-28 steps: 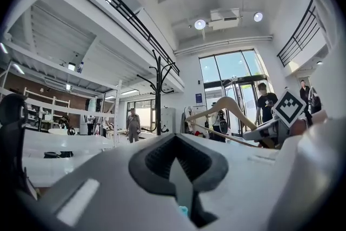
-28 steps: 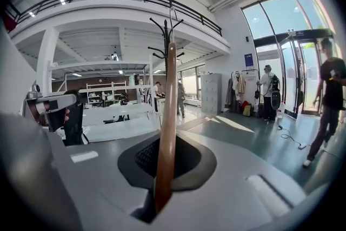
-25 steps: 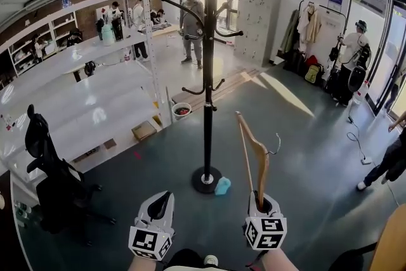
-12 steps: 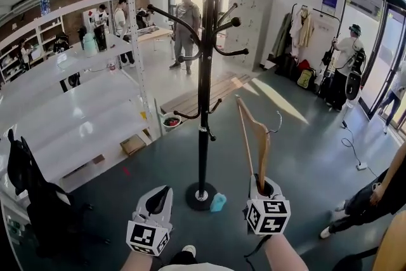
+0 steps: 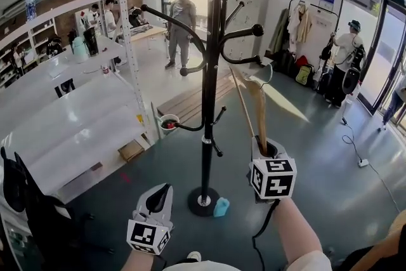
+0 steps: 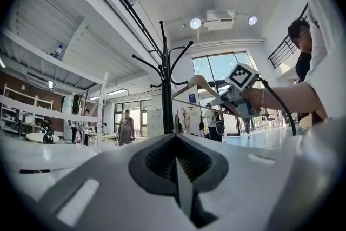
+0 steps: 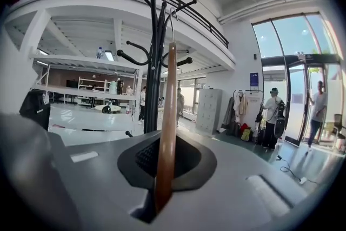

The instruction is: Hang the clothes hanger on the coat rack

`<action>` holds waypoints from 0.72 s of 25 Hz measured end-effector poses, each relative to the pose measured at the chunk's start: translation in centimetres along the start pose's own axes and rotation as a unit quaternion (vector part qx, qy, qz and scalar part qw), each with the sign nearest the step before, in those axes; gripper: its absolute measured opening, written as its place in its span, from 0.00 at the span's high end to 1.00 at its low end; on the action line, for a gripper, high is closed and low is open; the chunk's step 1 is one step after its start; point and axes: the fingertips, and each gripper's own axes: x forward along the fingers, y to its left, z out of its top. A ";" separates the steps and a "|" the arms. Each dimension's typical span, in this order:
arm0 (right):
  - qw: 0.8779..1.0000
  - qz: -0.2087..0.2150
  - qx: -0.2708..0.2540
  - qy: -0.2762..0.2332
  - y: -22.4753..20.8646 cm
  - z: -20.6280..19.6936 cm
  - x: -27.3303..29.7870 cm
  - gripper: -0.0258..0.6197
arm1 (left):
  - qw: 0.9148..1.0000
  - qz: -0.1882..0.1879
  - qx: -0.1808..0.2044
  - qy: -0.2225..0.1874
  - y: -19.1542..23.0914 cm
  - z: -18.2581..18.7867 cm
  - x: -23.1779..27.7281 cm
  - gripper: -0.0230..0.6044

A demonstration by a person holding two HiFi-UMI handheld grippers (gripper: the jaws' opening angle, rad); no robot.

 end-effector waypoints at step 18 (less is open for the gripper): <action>0.996 0.034 0.006 0.077 1.6 0.5 10.3 0.92 | 1.000 0.013 -0.011 0.018 3.4 -2.3 2.0 0.96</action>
